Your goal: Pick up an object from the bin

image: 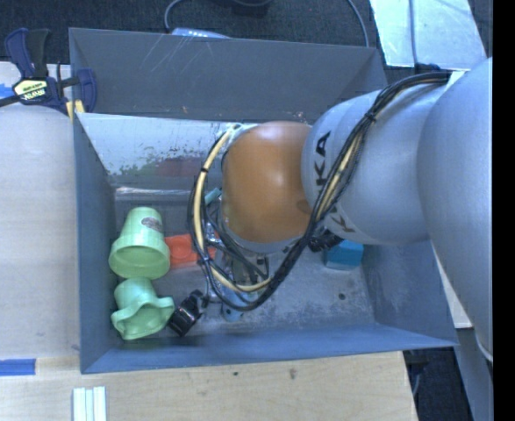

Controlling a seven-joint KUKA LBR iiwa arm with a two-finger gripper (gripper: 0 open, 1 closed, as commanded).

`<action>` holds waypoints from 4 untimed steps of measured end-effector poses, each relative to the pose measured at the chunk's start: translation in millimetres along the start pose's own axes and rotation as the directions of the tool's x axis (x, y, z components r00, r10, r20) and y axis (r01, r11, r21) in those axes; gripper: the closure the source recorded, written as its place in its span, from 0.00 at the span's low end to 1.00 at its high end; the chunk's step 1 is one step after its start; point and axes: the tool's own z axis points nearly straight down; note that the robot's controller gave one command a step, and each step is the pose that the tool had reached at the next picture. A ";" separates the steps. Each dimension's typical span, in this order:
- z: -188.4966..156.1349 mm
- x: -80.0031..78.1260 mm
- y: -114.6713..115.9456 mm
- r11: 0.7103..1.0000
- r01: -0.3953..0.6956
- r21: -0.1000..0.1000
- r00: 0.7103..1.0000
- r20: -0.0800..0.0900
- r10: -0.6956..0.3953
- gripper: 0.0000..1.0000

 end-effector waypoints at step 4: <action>23.7 -41.0 -7.8 0.987 0.158 0.000 0.987 0.013 -0.158 0.00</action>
Offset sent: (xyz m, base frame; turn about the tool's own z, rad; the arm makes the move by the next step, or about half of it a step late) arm 0.0250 0.0008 -0.0350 -0.1479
